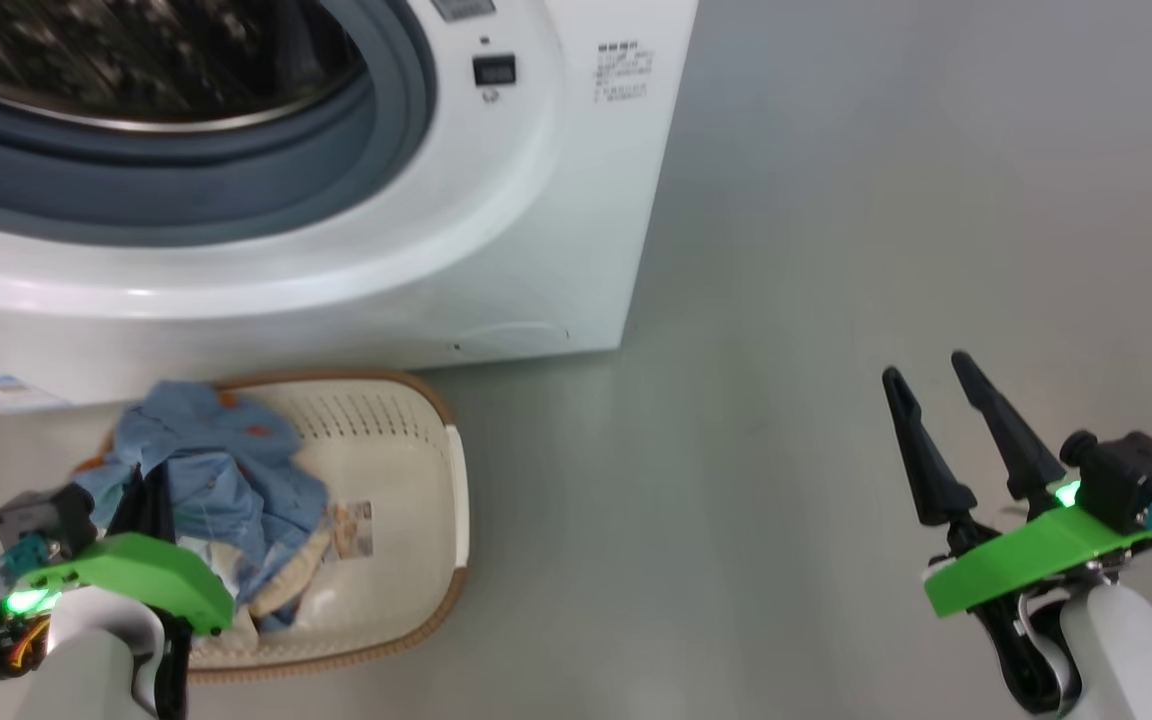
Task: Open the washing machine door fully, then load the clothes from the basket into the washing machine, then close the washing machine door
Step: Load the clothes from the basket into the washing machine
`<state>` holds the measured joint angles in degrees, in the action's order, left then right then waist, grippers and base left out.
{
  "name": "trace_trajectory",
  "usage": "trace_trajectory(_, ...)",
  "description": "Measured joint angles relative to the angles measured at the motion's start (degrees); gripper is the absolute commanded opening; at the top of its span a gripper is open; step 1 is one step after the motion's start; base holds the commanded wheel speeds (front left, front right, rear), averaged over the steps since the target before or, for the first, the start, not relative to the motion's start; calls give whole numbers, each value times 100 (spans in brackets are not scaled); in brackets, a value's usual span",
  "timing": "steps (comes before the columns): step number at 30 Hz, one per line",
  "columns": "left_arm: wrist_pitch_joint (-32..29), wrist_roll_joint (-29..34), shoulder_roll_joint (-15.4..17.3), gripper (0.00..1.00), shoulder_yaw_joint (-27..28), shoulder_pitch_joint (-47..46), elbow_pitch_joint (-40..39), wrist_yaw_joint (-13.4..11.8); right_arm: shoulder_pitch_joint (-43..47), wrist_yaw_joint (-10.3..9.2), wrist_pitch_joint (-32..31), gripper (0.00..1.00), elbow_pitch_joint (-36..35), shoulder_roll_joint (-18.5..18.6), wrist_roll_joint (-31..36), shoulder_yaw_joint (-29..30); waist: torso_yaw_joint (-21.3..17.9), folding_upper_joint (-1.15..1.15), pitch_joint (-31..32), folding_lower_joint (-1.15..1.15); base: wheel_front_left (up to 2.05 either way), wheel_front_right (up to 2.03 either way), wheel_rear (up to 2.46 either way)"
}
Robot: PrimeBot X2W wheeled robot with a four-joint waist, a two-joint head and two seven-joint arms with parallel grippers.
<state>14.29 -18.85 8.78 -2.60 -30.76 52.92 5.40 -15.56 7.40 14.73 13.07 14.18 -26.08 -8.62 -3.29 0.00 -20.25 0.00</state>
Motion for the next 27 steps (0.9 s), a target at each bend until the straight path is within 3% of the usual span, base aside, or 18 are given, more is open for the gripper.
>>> trace_trajectory(14, 0, 265, -211, 0, 561, 1377, -2106, 148, 557, 0, 0, 100, 35, 31, -86, 92, 62, 0, 844, 0, 0, 0, 0)
trace_trajectory(27, 1, 514, -441, 0, 769, 2951, -4205, 191, 1059, 0, 0, 100, -62, 45, -133, 403, 18, 0, 1206, 0, 0, 0, 0)
